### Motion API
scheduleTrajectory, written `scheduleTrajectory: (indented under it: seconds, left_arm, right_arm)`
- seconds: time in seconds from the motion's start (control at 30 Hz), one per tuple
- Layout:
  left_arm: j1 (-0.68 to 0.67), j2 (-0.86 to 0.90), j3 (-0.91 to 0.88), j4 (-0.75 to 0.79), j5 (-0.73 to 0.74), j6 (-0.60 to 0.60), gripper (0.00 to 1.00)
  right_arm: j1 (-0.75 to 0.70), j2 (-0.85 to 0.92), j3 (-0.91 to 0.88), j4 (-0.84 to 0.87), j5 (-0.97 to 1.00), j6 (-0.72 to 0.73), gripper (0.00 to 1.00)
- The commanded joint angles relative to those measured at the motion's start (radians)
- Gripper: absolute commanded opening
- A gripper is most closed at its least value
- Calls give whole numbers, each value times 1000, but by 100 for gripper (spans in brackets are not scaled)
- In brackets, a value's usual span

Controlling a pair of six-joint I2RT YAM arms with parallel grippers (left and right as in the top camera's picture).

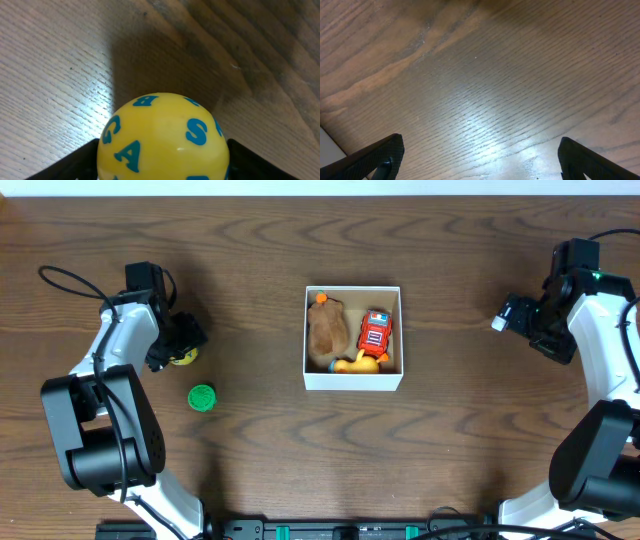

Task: Pack container
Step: 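Move the left gripper to the yellow letter ball and grasp it, then carry the yellow ball into the box's front right corner and release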

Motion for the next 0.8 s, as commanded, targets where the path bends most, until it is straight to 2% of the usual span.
scheduleTrajectory:
  seconds: [0.0, 0.1, 0.2, 0.27, 0.37, 0.53, 0.77]
  left_arm:
    - [4, 0, -2, 3, 3, 30, 68]
    - [4, 0, -2, 4, 3, 29, 56]
    - [3, 0, -2, 0, 3, 30, 36]
    - [3, -5, -2, -3, 3, 30, 30]
    - [-5, -27, 6, -15, 3, 58, 25]
    - [-76, -143, 44, -58, 3, 148, 24]
    - [-352, -385, 75, -47, 3, 340, 24]
  right_arm:
    - [-3, -1, -3, -3, 0, -12, 99]
    - [-3, -1, -3, -3, 0, -12, 99]
    - [-3, -1, -3, -3, 0, -12, 99]
    - [-3, -1, -3, -3, 0, -12, 99]
    - [-3, -1, -3, -3, 0, -12, 99]
    - [-3, -1, -3, 0, 0, -12, 99]
    - [-3, -1, -3, 2, 0, -12, 99]
